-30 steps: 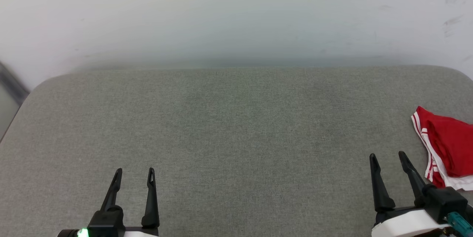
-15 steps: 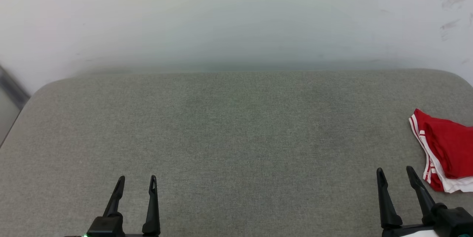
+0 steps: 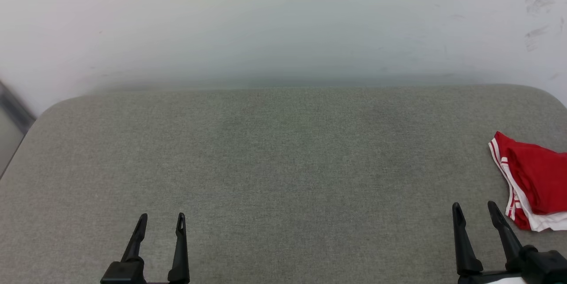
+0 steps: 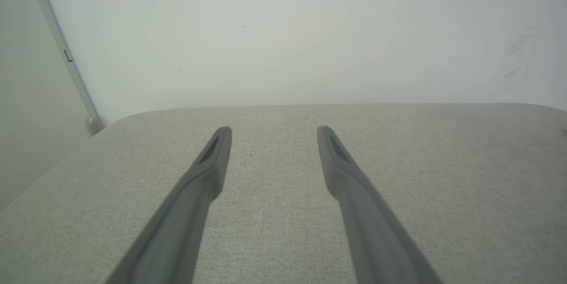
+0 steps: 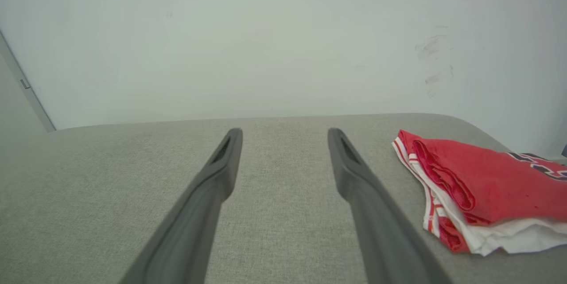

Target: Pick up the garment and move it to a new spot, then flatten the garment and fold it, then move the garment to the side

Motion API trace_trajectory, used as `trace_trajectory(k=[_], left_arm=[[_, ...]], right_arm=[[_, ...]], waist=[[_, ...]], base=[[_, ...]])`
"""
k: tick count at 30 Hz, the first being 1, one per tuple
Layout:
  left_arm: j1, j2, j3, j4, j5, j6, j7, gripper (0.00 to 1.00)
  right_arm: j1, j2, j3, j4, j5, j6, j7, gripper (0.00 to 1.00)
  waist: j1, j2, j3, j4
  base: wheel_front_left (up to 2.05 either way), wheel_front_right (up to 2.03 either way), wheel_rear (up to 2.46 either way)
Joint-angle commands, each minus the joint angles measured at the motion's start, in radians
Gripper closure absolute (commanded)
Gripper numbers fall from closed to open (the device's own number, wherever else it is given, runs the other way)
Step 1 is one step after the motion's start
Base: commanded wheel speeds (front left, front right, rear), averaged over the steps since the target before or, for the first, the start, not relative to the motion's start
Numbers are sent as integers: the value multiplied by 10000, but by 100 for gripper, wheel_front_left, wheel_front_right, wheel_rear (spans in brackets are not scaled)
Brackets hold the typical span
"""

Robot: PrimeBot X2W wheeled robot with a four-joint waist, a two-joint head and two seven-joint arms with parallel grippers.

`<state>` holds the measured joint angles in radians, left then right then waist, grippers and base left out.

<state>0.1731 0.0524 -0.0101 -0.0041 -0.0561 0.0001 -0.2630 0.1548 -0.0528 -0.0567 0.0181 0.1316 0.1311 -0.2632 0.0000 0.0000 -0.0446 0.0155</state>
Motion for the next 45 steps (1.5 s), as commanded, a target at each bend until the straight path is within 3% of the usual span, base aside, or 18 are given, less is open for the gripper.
trace_trajectory(k=[1,4,18,45], left_arm=[[2,-2,15,5,-18,-5,1,100],[88,-12,-8,290,-13,0,23,100],[-467,33,163,699,-2958,-246,670,100],[-1294,77,462,1293,-7275,-615,1661,100]], right_arm=[[-1,0,11,3,16,0,0,100],[36,0,23,274,12,0,12,100],[-461,-118,76,613,2900,-1,578,100],[-1216,-227,51,1159,7090,-2,1503,100]], waist=[[0,0,0,1],[0,0,-1,0],[0,0,53,-17],[0,0,152,-49]], base=[[0,0,0],[0,0,0],[0,0,0],[0,0,0]])
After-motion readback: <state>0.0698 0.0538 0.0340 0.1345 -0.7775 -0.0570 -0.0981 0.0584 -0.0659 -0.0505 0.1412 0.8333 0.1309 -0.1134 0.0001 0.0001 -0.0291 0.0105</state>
